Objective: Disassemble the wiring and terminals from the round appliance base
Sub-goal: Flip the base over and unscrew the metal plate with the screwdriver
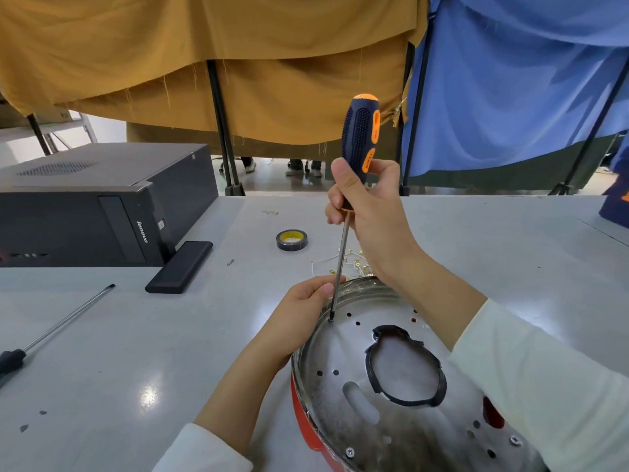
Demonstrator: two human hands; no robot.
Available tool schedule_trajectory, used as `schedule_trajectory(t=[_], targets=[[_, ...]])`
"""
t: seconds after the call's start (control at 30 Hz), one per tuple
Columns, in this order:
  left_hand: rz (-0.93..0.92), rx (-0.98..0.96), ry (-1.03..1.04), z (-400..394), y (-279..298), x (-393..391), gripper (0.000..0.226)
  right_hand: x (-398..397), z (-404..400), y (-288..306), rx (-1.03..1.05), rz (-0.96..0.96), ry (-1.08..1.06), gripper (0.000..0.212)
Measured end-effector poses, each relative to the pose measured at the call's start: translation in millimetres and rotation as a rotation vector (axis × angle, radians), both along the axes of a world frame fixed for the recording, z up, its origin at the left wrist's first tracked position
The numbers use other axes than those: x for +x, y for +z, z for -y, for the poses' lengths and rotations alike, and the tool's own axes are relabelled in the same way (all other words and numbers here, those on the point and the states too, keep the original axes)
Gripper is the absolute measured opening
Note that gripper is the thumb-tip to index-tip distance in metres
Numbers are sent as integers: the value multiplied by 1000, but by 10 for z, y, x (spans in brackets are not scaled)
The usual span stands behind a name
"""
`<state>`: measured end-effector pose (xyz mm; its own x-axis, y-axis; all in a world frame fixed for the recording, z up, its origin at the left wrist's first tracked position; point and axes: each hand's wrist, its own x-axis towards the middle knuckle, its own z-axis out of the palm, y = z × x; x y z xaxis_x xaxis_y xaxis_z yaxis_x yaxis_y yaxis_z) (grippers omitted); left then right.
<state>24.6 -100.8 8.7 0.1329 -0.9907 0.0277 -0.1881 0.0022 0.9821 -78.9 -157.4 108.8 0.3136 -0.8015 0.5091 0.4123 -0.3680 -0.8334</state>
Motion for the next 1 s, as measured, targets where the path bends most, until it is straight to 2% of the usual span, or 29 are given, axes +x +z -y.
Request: schedule_trajectory(t=[0.2, 0.43, 0.57, 0.67, 0.8, 0.9, 1.0], targets=[[-11, -10, 17, -17, -6, -80, 27, -49, 17, 47, -36, 23, -74, 16], [57, -6, 11, -27, -10, -79, 28, 24, -74, 13, -73, 24, 8, 5], [74, -5, 5, -28, -10, -69, 30, 28, -99, 8, -114, 23, 86, 17], [72, 5, 8, -32, 6, -69, 27, 23, -97, 29, -106, 16, 47, 30], [68, -1, 8, -28, 1, -68, 27, -1, -85, 15, -84, 95, 85, 22], [69, -5, 12, -32, 2, -69, 29, -12, -84, -13, -99, 84, 92, 17], [84, -10, 1, -29, -5, -64, 31, 15, -101, -23, -75, 79, 107, 27]])
